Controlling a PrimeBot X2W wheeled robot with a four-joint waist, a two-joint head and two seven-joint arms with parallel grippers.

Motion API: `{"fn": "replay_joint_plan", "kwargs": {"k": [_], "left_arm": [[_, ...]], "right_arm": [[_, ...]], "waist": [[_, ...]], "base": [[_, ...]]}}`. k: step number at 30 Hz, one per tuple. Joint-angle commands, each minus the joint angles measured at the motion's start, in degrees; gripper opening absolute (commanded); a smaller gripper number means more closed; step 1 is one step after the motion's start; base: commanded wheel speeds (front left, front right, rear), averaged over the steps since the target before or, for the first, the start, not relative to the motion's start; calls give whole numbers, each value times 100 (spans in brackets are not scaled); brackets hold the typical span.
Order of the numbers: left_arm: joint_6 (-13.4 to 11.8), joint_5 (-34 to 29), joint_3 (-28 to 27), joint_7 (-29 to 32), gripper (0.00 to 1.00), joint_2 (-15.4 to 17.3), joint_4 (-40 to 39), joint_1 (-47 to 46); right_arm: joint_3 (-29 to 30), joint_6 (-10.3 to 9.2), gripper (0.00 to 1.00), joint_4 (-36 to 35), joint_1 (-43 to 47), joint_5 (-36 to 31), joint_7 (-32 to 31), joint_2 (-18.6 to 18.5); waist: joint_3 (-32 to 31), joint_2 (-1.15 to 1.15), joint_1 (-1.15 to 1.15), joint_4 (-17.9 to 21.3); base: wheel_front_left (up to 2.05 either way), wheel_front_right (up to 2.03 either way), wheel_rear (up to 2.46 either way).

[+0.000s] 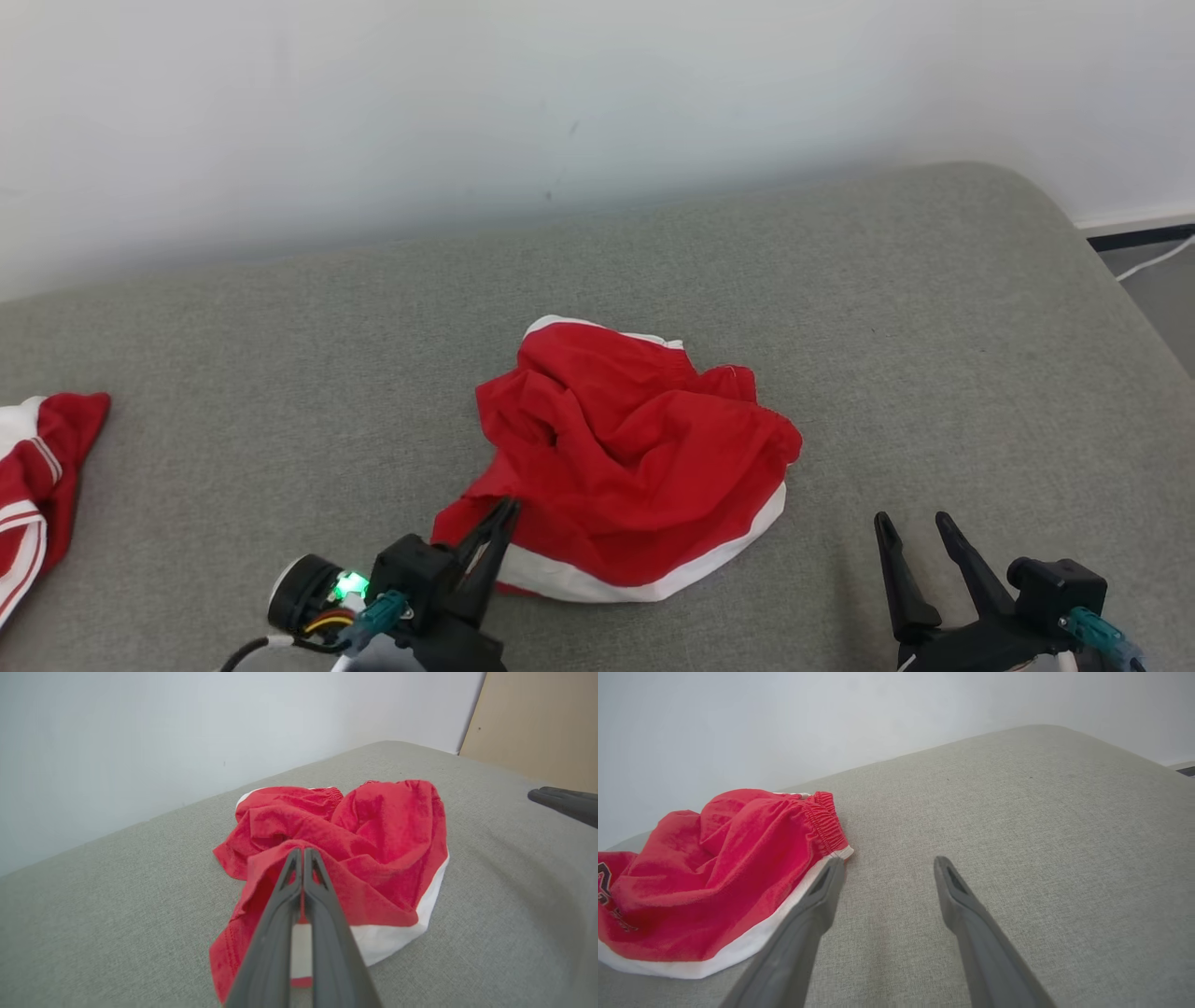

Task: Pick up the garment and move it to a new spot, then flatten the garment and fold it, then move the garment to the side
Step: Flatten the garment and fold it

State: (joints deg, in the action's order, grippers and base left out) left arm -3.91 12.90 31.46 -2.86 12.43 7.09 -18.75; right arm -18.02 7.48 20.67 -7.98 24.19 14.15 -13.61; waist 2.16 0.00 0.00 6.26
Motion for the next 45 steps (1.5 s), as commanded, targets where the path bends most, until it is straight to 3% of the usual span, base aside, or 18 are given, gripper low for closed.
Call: {"fn": "replay_joint_plan", "kwargs": {"k": [1,18,19,20,28,45], "left_arm": [[-17,54,-27,1,0,69,116,59],[13,401,-311,-683,0,2,1960,-207],[12,405,-302,-744,35,-19,2032,-212],[8,413,-306,-815,100,-44,2086,-218],[-125,501,-495,-1175,100,-133,2110,65],[-724,117,-1837,-1245,100,97,-34,1434]], "right_arm": [[-7,3,100,3,-45,19,25,0],[-47,3,100,117,-140,1,35,-34],[-46,3,100,116,-132,-4,33,-34],[-50,3,100,110,-118,-5,34,-35],[10,3,100,30,-6,-37,57,-55],[413,3,100,-430,270,-417,93,6]], "waist": [[38,0,0,51],[76,0,0,70],[58,0,0,54],[38,0,0,40],[-152,0,0,-121],[-436,0,0,-596]], "base": [[0,0,0],[0,0,0],[0,0,0],[0,0,0],[0,0,0],[0,0,0]]}}
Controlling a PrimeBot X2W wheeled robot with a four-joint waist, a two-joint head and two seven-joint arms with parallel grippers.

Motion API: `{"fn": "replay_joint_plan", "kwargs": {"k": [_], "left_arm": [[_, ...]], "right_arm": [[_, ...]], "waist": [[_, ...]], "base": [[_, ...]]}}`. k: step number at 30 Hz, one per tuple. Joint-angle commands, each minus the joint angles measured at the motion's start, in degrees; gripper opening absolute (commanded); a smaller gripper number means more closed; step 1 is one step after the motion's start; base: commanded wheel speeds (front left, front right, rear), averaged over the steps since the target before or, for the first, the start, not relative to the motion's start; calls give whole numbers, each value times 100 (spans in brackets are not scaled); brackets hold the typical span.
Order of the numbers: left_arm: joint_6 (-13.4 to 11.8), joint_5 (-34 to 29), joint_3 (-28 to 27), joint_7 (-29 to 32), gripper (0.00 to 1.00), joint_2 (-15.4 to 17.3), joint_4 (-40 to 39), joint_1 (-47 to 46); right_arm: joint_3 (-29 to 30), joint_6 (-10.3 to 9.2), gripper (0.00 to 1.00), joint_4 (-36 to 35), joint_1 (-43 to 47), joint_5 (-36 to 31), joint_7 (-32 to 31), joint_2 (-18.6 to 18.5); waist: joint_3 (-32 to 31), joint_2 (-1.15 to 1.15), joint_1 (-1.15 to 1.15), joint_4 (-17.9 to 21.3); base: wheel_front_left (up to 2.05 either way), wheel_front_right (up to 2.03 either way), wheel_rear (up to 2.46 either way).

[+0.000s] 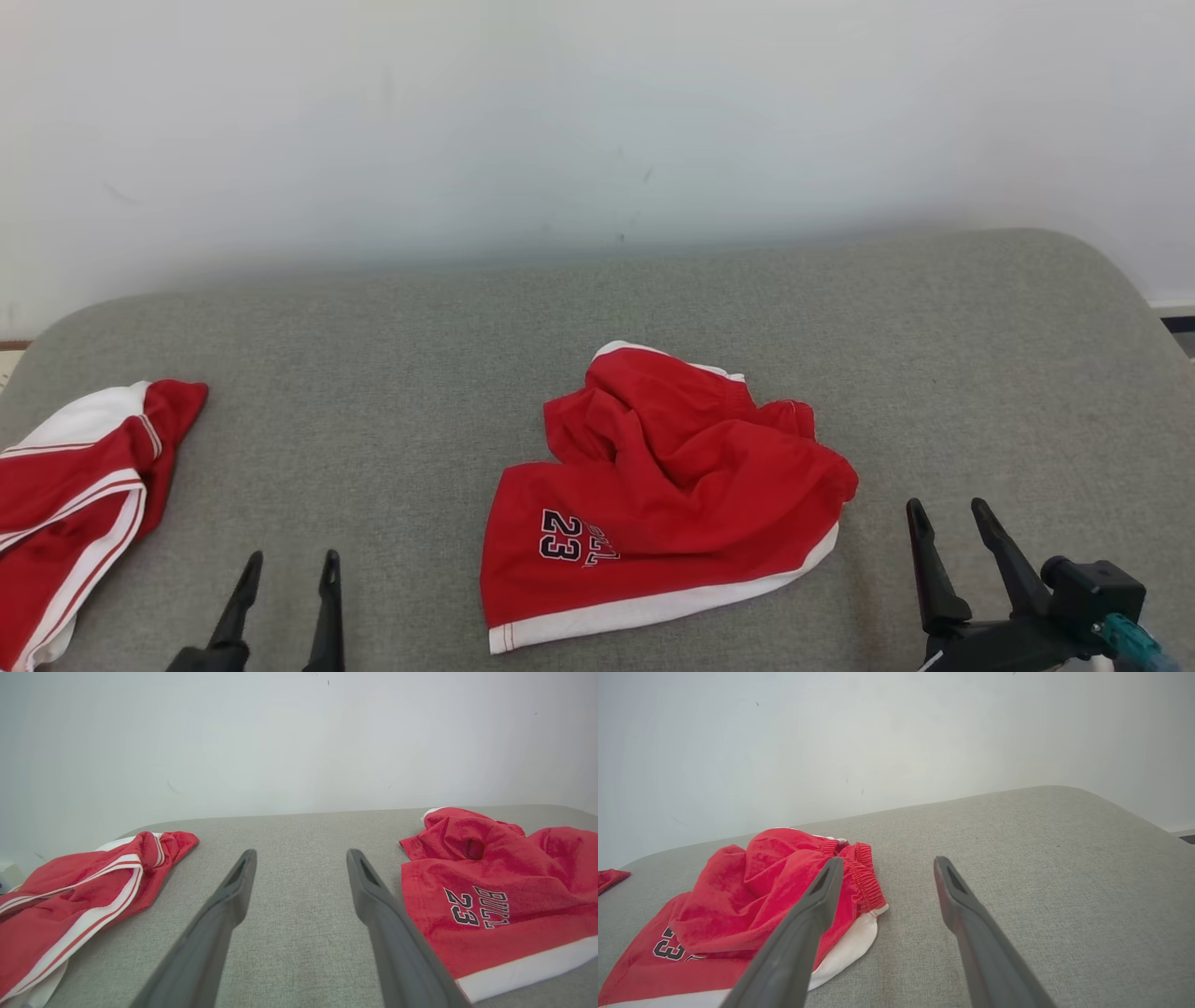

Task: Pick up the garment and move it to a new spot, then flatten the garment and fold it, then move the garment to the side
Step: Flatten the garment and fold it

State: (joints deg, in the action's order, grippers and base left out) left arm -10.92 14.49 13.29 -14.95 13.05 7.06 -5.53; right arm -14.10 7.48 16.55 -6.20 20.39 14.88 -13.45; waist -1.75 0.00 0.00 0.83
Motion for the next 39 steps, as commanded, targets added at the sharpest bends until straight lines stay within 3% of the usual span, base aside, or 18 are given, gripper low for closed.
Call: {"fn": "replay_joint_plan", "kwargs": {"k": [1,11,21,30,39], "left_arm": [[-27,-42,-92,-36,100,45,-107,171],[-103,117,-668,-33,100,262,-566,873],[-273,116,-751,-4,100,339,-905,1268],[-166,203,-703,-15,100,321,-895,1173],[3,78,-495,221,100,559,-843,1103]], "right_arm": [[42,3,100,-50,107,-61,11,-11],[465,3,100,-397,350,-391,-283,46],[805,3,100,-809,715,-548,-605,106],[778,3,100,-986,744,-592,-714,183],[676,3,100,-1047,738,-512,-816,91]], "waist": [[-58,0,0,-70],[-192,0,0,-156],[-214,0,0,-177],[-193,0,0,-174],[-164,0,0,-179]], "base": [[0,0,0],[0,0,0],[0,0,0],[0,0,0],[0,0,0]]}}
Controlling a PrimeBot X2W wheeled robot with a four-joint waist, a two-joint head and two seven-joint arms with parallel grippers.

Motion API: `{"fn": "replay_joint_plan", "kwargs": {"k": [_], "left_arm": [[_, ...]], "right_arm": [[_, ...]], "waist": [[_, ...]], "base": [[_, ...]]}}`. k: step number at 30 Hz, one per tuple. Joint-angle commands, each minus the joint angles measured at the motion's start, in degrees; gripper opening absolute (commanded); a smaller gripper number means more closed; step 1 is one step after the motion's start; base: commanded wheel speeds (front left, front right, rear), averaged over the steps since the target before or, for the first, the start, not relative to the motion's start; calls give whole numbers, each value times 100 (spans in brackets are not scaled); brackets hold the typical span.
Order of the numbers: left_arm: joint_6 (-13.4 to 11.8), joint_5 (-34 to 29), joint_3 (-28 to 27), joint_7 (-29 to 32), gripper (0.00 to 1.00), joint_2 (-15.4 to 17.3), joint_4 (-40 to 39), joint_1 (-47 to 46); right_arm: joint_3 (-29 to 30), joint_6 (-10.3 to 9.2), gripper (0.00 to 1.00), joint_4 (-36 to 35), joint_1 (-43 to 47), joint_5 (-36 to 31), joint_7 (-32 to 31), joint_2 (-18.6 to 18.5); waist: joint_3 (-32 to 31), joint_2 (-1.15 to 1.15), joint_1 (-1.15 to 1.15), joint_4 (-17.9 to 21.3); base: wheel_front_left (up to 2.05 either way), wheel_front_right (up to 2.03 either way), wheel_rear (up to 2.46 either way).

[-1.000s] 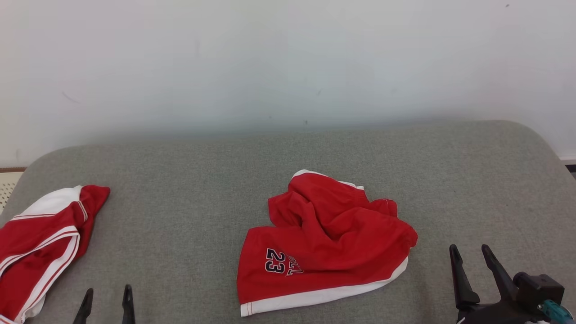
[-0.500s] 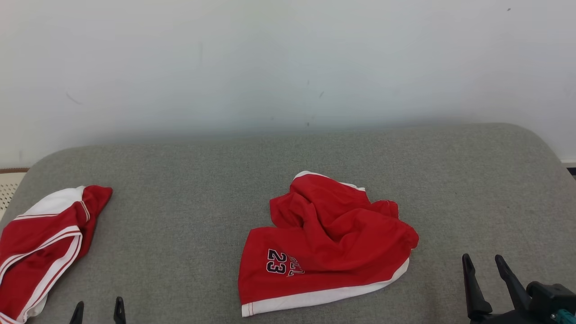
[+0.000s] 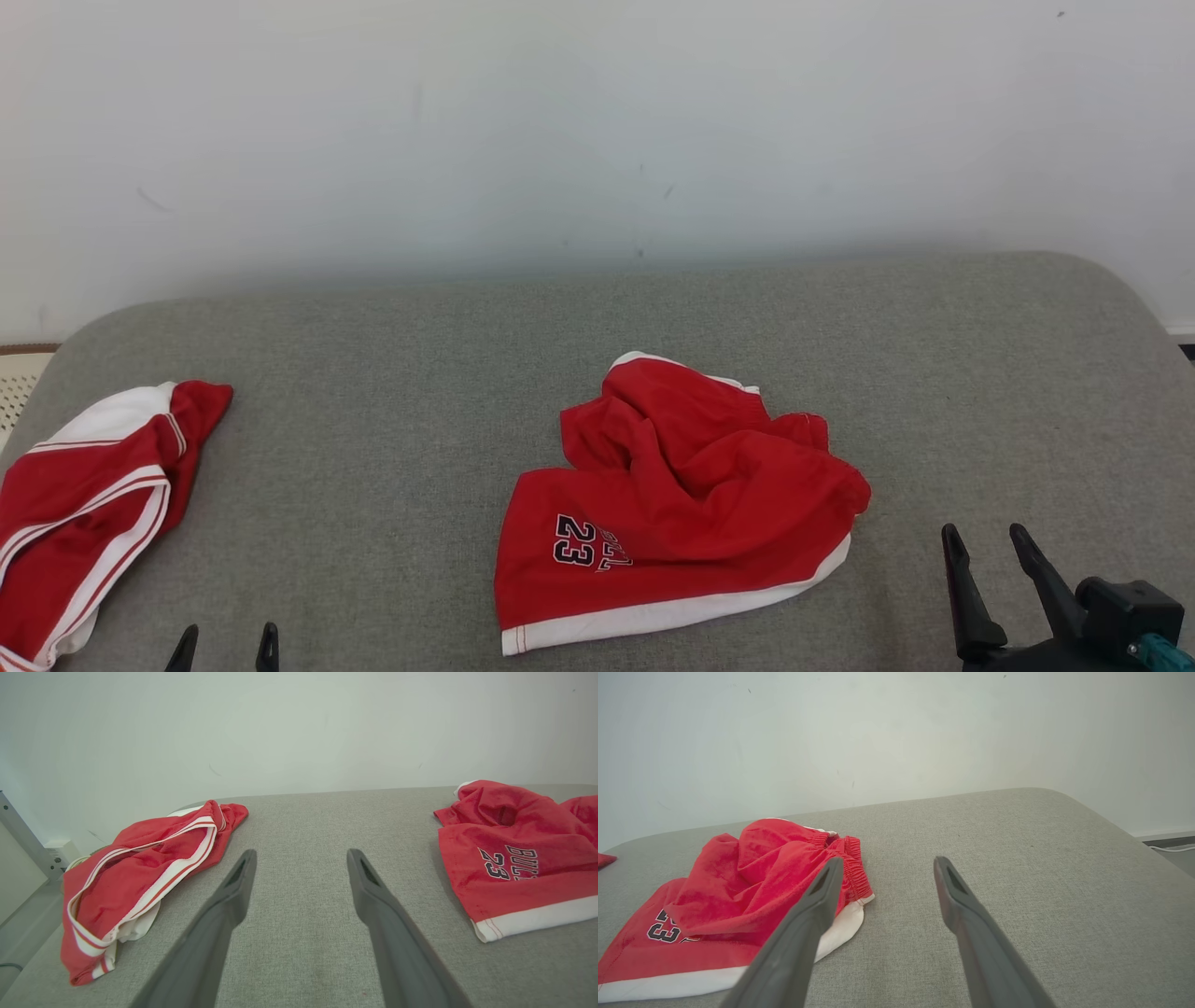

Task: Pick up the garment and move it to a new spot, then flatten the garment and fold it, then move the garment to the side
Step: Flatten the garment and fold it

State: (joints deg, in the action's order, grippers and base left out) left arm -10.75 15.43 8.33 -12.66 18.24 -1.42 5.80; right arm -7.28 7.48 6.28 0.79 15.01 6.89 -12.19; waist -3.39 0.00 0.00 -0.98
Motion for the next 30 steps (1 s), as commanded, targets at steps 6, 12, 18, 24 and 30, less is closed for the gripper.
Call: {"fn": "replay_joint_plan", "kwargs": {"k": [6,12,18,24,30], "left_arm": [[-28,18,41,3,100,16,7,-68],[-38,39,59,10,100,41,6,-74],[-66,47,75,23,100,55,6,-68],[-79,74,90,18,100,64,19,-90],[-88,95,104,10,100,62,31,-97]], "right_arm": [[-36,3,100,-29,37,25,-25,-39],[-35,3,100,-35,57,22,-47,-39],[-55,3,100,-6,53,42,-49,-54],[-70,3,100,26,14,48,-40,-62],[-80,3,100,47,-9,41,-21,-66]], "waist": [[4,0,0,21],[11,0,0,33],[19,0,0,35],[31,0,0,48],[40,0,0,65]], "base": [[0,0,0],[0,0,0],[0,0,0],[0,0,0],[0,0,0]]}}
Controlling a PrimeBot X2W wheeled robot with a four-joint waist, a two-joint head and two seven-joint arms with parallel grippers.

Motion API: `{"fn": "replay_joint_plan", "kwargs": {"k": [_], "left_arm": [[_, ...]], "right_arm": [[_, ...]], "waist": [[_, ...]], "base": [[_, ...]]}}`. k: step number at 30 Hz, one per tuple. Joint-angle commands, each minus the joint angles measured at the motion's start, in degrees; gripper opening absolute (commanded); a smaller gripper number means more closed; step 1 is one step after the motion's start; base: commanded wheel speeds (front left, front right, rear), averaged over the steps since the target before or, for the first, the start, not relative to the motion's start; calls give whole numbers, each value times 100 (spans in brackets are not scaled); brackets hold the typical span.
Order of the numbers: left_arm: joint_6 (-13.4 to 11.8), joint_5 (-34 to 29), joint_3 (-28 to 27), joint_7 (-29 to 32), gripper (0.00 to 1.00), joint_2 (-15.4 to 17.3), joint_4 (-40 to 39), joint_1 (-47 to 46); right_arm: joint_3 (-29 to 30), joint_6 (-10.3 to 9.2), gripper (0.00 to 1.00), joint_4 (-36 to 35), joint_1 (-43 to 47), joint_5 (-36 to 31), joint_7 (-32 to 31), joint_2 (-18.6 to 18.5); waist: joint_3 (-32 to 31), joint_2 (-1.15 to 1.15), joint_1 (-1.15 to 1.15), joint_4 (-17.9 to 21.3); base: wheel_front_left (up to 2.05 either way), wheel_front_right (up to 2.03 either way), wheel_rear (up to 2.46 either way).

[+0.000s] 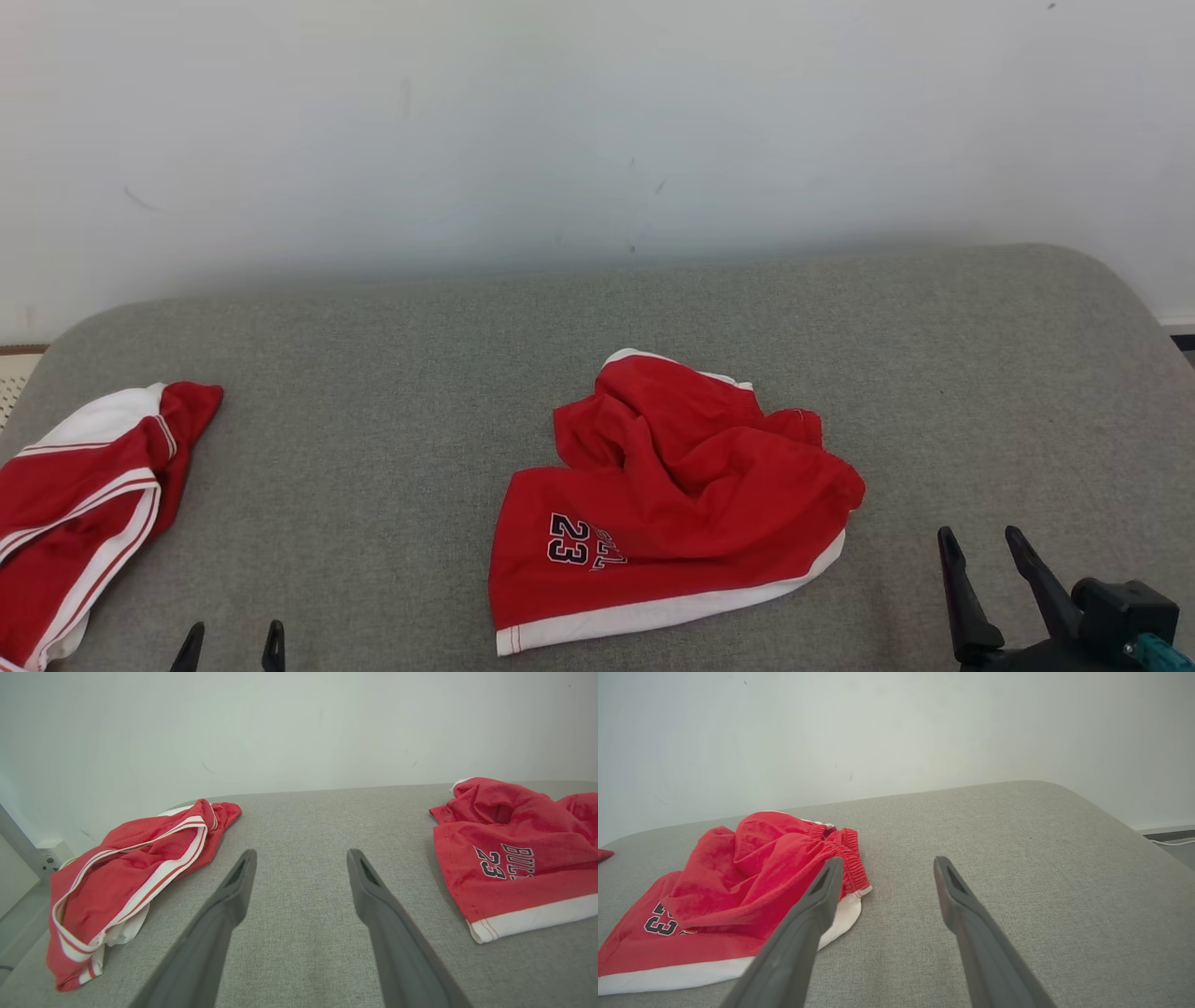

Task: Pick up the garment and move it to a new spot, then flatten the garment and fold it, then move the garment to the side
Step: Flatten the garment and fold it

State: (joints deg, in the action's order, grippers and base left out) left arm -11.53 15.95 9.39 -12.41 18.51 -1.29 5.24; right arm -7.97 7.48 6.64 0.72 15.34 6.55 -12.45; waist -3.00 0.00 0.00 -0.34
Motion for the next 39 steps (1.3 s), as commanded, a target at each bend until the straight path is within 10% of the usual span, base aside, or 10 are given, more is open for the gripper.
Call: {"fn": "replay_joint_plan", "kwargs": {"k": [1,17,39], "left_arm": [[-12,52,3,-16,100,35,20,-46],[752,285,743,15,100,-254,569,-395],[1642,147,1833,-191,100,-1001,2503,-1754]], "right_arm": [[7,3,100,13,-4,16,23,-40],[-453,3,100,489,-405,218,-27,-440],[-2712,3,100,2436,-2448,858,16,-1338]], "waist": [[3,0,0,1],[214,0,0,-53],[1056,0,0,-89]], "base": [[0,0,0],[0,0,0],[0,0,0]]}}
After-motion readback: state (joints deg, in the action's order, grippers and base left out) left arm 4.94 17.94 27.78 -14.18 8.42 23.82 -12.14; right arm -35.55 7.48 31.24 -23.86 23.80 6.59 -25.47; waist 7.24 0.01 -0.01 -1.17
